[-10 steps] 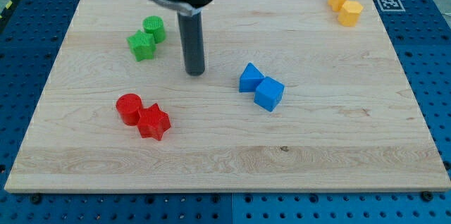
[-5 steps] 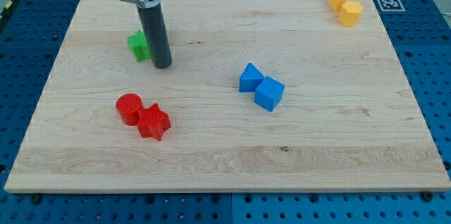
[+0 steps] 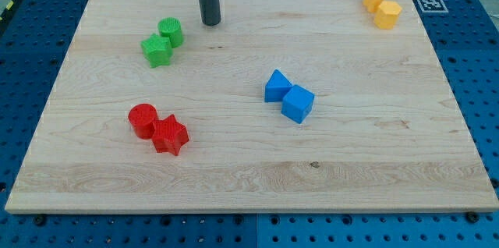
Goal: Push the green circle into the green star
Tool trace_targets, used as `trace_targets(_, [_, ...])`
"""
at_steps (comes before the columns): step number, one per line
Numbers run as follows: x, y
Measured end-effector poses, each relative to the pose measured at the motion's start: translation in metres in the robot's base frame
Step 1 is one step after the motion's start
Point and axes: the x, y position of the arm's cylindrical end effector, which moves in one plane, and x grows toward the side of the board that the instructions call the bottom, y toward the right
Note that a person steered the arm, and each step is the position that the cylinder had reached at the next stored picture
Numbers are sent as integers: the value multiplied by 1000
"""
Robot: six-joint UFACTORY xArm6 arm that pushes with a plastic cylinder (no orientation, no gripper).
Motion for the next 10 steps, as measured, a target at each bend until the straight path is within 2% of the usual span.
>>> trace_targets(1, [-11, 0])
trace_targets(5, [-13, -21])
trace_targets(10, [35, -57])
